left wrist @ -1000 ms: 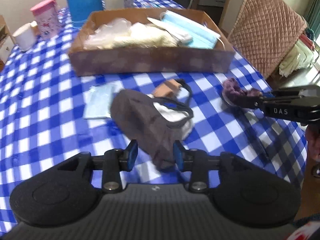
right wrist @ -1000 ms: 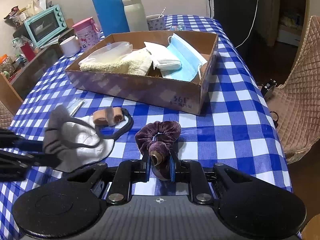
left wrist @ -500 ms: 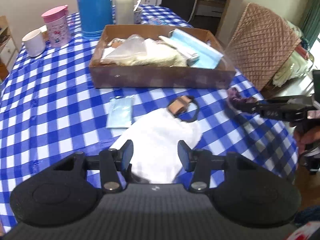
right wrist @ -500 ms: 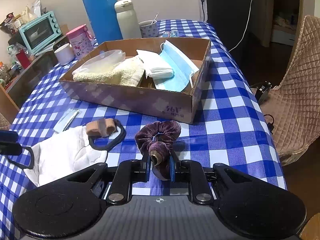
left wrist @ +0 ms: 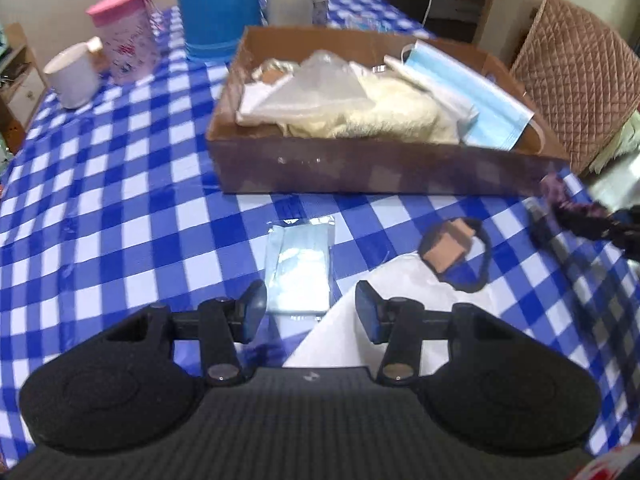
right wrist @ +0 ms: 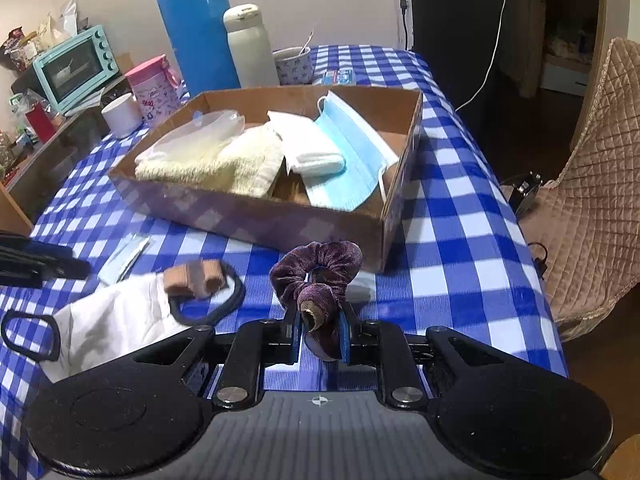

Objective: Organize soft objects
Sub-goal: 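Grasp the light blue wrapped mask packet with the left tool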

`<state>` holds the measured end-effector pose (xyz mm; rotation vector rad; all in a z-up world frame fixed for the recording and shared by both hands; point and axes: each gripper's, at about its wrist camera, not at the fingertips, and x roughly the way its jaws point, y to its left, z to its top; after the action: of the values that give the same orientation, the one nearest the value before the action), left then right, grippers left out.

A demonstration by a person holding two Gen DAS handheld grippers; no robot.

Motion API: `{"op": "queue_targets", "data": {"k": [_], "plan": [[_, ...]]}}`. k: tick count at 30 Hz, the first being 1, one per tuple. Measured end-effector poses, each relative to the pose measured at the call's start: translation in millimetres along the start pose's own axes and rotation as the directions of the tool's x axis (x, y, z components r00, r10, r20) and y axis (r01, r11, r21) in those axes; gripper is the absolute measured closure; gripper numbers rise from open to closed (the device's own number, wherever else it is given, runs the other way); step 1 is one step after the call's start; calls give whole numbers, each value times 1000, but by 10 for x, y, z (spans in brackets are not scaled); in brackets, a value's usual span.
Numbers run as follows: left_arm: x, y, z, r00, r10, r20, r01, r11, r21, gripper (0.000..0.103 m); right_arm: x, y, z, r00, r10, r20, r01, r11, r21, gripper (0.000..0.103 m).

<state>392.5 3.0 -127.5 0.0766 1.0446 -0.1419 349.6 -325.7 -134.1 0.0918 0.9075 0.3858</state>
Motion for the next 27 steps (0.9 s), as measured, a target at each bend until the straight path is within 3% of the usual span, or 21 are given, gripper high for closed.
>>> {"op": "queue_targets", "data": {"k": [11,13,18,27], "plan": [[442,52,124,999,10,-51,-9,1000,16,60,71,-34,-4,1000,-16,-22,16,1000,16,84],[445,43,125,999,5,-44,-4,1000,29,65,74,-38,-4,1000,-18,-23,19,1000,18,84],[416,2,109,999,-9,-33,11,999,52,90,73,-19,-7,1000,-17,-26,18,1000,13,84],[222,8,54,1000,16,-3,-16,999,46,92,-24,45,21,1000,0,-6,-1,1000,-7,84]]}}
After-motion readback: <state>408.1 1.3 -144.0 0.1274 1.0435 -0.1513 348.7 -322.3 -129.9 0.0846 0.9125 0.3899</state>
